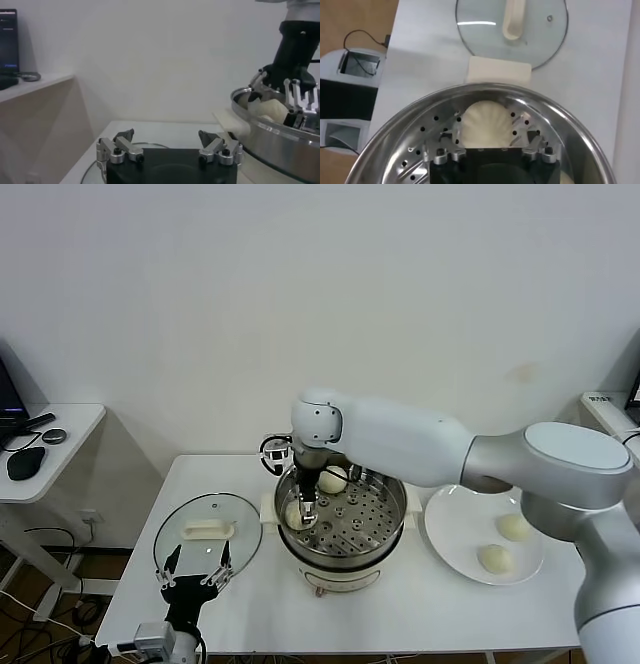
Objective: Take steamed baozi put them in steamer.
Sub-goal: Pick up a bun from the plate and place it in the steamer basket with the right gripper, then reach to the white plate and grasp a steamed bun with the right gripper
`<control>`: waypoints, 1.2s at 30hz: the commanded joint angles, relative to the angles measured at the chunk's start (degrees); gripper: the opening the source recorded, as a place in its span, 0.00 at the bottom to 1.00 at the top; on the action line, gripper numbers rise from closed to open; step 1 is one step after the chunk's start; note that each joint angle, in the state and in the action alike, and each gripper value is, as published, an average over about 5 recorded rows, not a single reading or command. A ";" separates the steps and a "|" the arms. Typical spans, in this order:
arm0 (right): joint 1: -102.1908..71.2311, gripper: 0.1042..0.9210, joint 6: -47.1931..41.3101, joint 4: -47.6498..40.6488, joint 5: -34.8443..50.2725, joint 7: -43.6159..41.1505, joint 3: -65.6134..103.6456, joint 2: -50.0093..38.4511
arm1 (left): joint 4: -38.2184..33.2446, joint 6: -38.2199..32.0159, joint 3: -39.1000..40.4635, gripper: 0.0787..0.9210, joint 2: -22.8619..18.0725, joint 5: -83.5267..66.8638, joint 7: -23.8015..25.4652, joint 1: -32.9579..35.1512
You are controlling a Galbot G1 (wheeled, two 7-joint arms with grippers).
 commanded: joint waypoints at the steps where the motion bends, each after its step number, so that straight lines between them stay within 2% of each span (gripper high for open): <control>1: 4.95 0.88 2.34 6.07 -1.16 -3.40 8.04 -13.15 | 0.13 0.04 -0.13 0.88 0.02 0.00 0.05 0.04; 6: 6.89 0.88 4.93 9.80 -3.69 -7.73 11.51 -25.01 | 1.00 0.38 -0.34 0.88 -0.11 0.11 0.14 -0.34; 12: 3.09 0.88 8.95 14.06 -10.62 -10.91 13.33 -38.31 | 2.24 0.87 -0.13 0.88 -0.24 0.27 0.32 -0.66; 18: -7.97 0.88 14.14 14.24 -17.86 -10.44 19.37 -46.67 | 3.34 0.90 -0.46 0.88 0.12 0.32 0.32 -0.54; 25: -24.80 0.88 17.58 16.83 -23.50 -11.26 29.80 -50.36 | 4.05 0.94 -0.84 0.88 0.08 0.61 0.26 -0.14; 32: -38.61 0.88 25.18 13.71 -33.32 -11.26 38.66 -50.28 | 4.66 0.84 -1.05 0.88 0.01 0.86 0.10 0.42; 36: -45.90 0.88 27.90 12.49 -35.73 -11.24 43.76 -49.52 | 5.11 0.82 -1.10 0.88 -0.01 1.06 0.06 0.53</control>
